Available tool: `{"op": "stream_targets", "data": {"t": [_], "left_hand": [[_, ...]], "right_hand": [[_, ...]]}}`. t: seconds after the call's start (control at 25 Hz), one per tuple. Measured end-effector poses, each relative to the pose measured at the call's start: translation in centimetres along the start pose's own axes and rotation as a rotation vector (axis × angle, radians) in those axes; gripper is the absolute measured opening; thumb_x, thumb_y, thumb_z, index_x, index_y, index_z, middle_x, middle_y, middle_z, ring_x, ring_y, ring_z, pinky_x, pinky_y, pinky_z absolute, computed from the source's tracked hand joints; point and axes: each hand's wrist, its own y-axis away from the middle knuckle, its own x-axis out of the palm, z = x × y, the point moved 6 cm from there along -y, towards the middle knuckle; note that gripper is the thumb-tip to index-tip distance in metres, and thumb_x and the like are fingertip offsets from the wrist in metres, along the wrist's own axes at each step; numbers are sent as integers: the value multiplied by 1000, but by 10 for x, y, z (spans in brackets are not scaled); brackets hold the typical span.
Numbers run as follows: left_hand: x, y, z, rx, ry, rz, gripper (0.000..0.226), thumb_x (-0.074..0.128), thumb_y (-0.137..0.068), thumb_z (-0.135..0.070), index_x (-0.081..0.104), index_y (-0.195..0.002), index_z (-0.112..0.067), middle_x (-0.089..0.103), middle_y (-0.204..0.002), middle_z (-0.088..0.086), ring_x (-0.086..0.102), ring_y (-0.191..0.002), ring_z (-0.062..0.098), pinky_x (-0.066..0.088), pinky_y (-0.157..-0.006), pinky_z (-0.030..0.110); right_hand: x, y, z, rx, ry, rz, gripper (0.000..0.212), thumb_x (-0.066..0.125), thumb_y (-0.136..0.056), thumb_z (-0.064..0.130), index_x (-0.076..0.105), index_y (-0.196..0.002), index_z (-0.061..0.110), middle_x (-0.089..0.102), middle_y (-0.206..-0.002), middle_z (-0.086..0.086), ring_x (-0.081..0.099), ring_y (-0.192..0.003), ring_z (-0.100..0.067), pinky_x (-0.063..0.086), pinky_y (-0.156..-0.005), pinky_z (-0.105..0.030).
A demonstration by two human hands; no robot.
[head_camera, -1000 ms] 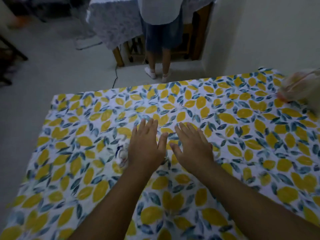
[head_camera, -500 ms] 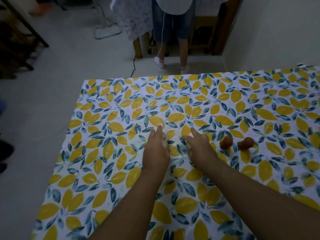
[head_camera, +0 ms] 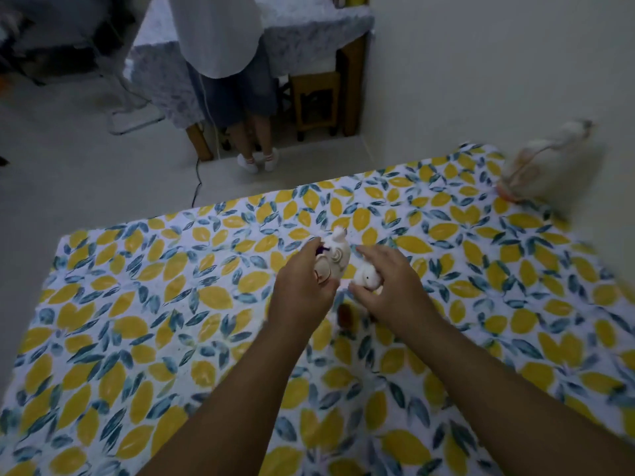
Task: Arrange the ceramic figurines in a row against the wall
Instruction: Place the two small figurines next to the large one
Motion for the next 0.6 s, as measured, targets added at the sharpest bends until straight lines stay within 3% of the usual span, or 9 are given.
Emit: {"op": "stream_targets", "data": {"t": [0.12,0.24,0.44,0.6], "left_hand": [[80,-32,-60,59,11,139,63,80,-82,-26,53,-139,-20,65,-128,3,62,-113,20,52,-88,30],[171,-59,-113,148,-13,296,61,77,-84,-23,52,-140,-20,59,-135,6,58,-118,24,50,-94,36],[315,-98,-184,271,-71,491,56,78,-81,-18,56,-132,-19,63,-126,8,60,-109,29,46,-79,31],[382,-135,-217,339,-103,531,50,76,-80,-20,58,-127,-18,67,-118,11,63,-102,33,54,-76,39]], "right_hand": [[-73,-2,-82,174,-57,-126,66,86,-79,35,57,-137,20,57,-136,-4,57,-115,-20,56,-91,-41],[-129,3,-169,303,-71,-225,69,87,-77,33,59,-138,16,55,-144,-8,54,-127,-24,55,-98,-42],[-194,9,-291,501,-9,-366,56,85,-79,34,64,-128,16,61,-128,-8,58,-116,-29,48,-87,-34],[-218,-6,-338,506,-1,-463,51,86,-78,36,66,-122,18,56,-126,-9,56,-110,-26,44,-83,-30]]}}
